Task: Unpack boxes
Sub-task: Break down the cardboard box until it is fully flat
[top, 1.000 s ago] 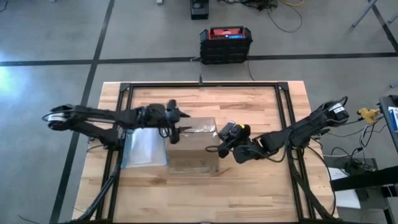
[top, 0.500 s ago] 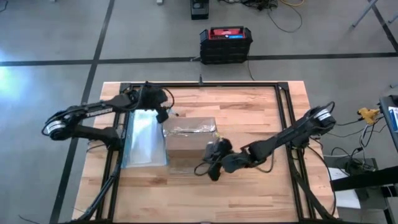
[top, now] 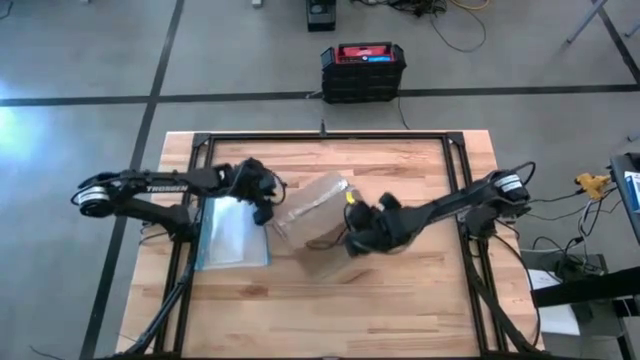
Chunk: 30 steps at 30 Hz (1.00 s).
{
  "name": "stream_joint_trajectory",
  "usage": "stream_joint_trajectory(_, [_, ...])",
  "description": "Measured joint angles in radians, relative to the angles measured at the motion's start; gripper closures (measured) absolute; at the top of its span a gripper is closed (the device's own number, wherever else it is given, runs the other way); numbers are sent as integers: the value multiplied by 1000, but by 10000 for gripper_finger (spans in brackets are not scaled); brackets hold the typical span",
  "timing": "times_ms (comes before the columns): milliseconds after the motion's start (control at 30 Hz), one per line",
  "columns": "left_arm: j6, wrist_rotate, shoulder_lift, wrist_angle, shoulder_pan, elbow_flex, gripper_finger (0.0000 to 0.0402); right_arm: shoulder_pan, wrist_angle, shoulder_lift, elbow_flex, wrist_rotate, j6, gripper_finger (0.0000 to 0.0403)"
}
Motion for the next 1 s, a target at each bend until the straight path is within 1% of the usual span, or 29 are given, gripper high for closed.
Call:
stream_joint_trajectory(133, [-93,0,-4,25,-120,-32,243,-101,-10,-1,-3,0,-170,353])
stream_joint_trajectory(200, [-136,-23,-3,62,-197,-40,244,-156,-8,-1,-5,-1,-273,353])
stream_joint_trajectory(267, [-165,-111,-7,75,-282,-40,244,-202,-6,-8,-5,0,-356,353])
stream_joint_trajectory(333, [-173,-254,-12,60,-369,-34,244,-232,-31,-25,-5,0,-425,353])
stream_joint_trajectory(400, [-173,-383,-28,35,-447,-26,244,-245,-65,-53,-5,5,-479,353])
stream_joint_trajectory(467, [-165,-465,-49,31,-514,-17,245,-242,-115,-78,-5,1,-511,353])
stream_joint_trajectory(567, [-151,-540,-90,58,-603,-17,245,-211,-124,-116,-5,-12,-527,353])
stream_joint_trajectory(667, [-58,-556,-123,180,-685,-36,242,-150,-85,-141,-5,-13,-543,353])
stream_joint_trajectory(767, [34,-553,-131,337,-753,-71,237,-66,28,-154,-5,-23,-562,353])
stream_joint_trajectory(833, [51,-548,-133,447,-781,-106,232,-9,138,-159,-5,-47,-590,353])
stream_joint_trajectory(933, [55,-537,-117,593,-791,-163,222,60,323,-158,-4,-72,-650,353])
stream_joint_trajectory(1000, [56,-538,-103,655,-786,-208,216,82,462,-141,-4,-85,-703,353])
